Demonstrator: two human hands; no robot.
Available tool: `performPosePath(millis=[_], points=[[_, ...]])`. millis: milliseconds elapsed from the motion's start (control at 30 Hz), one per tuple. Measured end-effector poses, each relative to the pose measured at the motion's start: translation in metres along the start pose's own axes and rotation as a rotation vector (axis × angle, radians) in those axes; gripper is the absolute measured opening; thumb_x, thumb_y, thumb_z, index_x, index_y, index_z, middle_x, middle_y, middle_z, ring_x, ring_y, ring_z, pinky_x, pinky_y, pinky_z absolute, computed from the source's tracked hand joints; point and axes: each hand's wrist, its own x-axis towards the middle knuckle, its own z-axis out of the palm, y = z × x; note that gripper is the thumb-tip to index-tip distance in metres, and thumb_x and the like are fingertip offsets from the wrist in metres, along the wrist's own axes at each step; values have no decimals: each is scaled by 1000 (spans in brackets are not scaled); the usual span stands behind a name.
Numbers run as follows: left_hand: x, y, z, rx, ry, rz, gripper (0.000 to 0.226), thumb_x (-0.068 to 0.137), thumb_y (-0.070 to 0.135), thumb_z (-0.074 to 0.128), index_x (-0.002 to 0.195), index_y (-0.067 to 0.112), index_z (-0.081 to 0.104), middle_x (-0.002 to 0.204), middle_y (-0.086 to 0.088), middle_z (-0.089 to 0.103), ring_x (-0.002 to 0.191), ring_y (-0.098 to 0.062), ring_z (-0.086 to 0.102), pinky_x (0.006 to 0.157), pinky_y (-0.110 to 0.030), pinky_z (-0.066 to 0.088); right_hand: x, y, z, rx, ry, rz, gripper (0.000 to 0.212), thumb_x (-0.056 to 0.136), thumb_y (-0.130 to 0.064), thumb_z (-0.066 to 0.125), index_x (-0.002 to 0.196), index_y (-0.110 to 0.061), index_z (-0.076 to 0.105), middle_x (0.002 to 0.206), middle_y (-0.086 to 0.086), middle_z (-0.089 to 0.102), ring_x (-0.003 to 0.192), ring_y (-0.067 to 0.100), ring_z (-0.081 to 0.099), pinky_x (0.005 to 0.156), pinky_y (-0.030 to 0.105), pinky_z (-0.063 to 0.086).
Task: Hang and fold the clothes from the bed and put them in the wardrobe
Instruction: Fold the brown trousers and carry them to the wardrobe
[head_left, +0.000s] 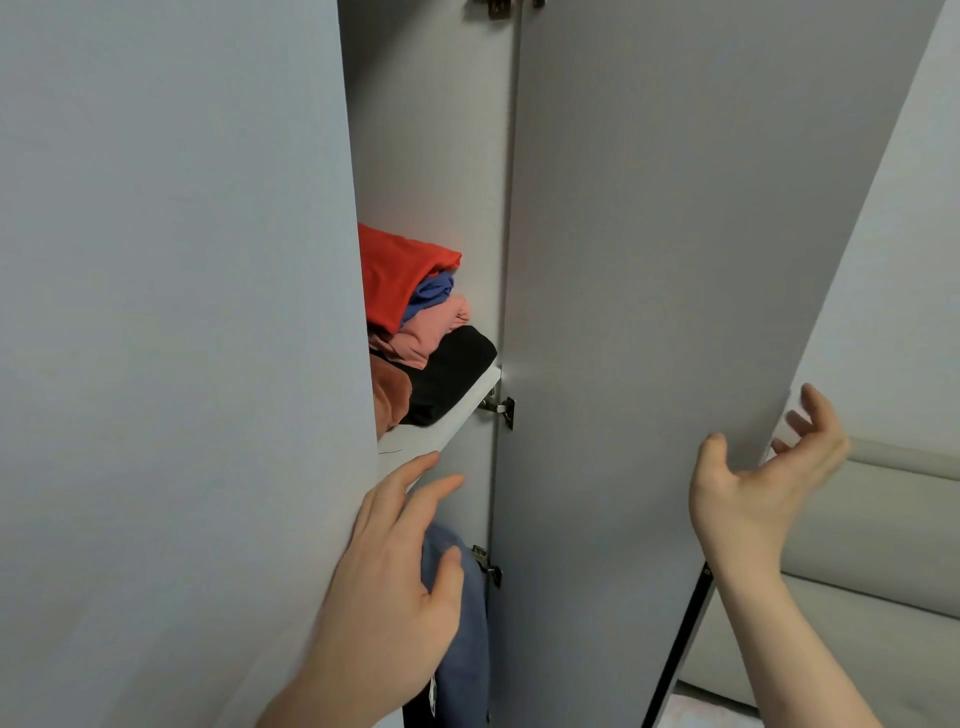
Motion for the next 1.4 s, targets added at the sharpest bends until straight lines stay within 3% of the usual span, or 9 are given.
performPosePath(millis=[233,567,667,833,933,1100,1233,1333,1400], points=[[-8,5,-1,-30,29,-4,54,79,26,56,131,42,56,146,34,35,137,4,35,110,-27,40,4,-13,-2,57,15,206,49,91,-13,54,138,-25,51,129,6,58,112,21,59,97,45,52],[-38,15,-29,-20,78,1,54,78,20,58,128,42,58,145,31,39,138,-1,39,108,-2,21,-49,-55,1,120,-123,185,40,99,-8,58,132,-27,46,126,2,58,111,22,60,93,47,53],[-46,18,-39,11,83,13,54,83,18,62,130,44,55,146,35,34,139,4,35,106,-1,21,-77,-71,10,211,-251,172,42,100,-7,57,131,-31,44,123,-13,57,110,21,63,93,47,55],[-63,17,-54,41,50,11,71,85,6,69,135,50,44,152,36,25,142,10,28,104,4,16,-116,-108,26,240,-499,123,62,101,-17,59,124,-67,31,130,-47,39,125,-15,45,101,11,45],[-71,18,-60,51,5,13,76,89,11,64,139,56,29,156,40,10,142,15,20,102,3,16,-131,-121,36,225,-554,47,69,100,-11,59,129,-65,28,130,-53,33,127,-20,40,102,4,38],[-82,24,-72,17,-91,-95,80,97,18,54,134,67,3,149,47,-20,132,18,32,93,7,21,-144,-119,47,235,-530,9,68,101,-13,58,142,-59,28,144,-43,31,139,-7,37,115,27,36],[-87,27,-76,19,-71,-92,81,98,18,51,135,66,-2,148,47,-23,137,19,24,104,1,26,-159,-114,60,252,-478,0,69,103,-10,53,154,-45,24,157,-28,30,148,5,33,120,40,35],[-92,24,-73,54,-51,-30,74,95,22,44,139,64,2,152,44,-20,144,13,20,111,-13,35,-170,-114,70,277,-521,5,63,103,-9,51,158,-28,25,162,-23,29,152,8,27,123,37,29],[-94,20,-71,58,-27,8,73,88,24,39,142,62,7,157,41,-15,146,14,12,108,-9,31,-172,-115,74,299,-578,-16,62,104,-9,50,158,-26,24,164,-22,26,153,7,24,123,37,28]])
